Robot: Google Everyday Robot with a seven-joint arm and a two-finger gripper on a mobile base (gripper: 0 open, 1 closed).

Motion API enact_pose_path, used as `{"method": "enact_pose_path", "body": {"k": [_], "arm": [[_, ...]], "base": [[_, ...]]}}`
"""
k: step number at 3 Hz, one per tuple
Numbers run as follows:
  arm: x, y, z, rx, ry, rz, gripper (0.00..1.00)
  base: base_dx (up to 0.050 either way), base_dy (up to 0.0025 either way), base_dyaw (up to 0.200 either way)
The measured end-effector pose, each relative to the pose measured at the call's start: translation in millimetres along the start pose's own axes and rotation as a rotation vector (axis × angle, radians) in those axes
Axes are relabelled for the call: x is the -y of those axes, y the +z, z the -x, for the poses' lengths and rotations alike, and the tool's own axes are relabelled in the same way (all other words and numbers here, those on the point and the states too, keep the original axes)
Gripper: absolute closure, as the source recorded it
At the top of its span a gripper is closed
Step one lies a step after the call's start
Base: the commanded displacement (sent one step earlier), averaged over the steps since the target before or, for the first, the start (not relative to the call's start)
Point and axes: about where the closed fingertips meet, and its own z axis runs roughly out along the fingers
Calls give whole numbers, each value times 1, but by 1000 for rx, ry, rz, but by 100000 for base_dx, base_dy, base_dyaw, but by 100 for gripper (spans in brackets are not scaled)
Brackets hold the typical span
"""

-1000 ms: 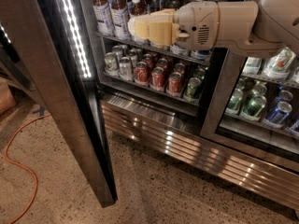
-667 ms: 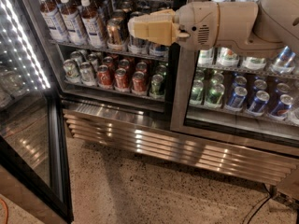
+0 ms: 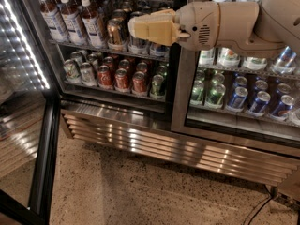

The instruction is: Open left fridge door

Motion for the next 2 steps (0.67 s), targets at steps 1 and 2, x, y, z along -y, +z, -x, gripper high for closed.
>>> {"method": "enact_pose_path", "body": {"k": [1,2], "arm": [[0,0,0,0,0,0,58],[0,0,0,0,0,0,35]], "base": [[0,0,0],[0,0,0]]}}
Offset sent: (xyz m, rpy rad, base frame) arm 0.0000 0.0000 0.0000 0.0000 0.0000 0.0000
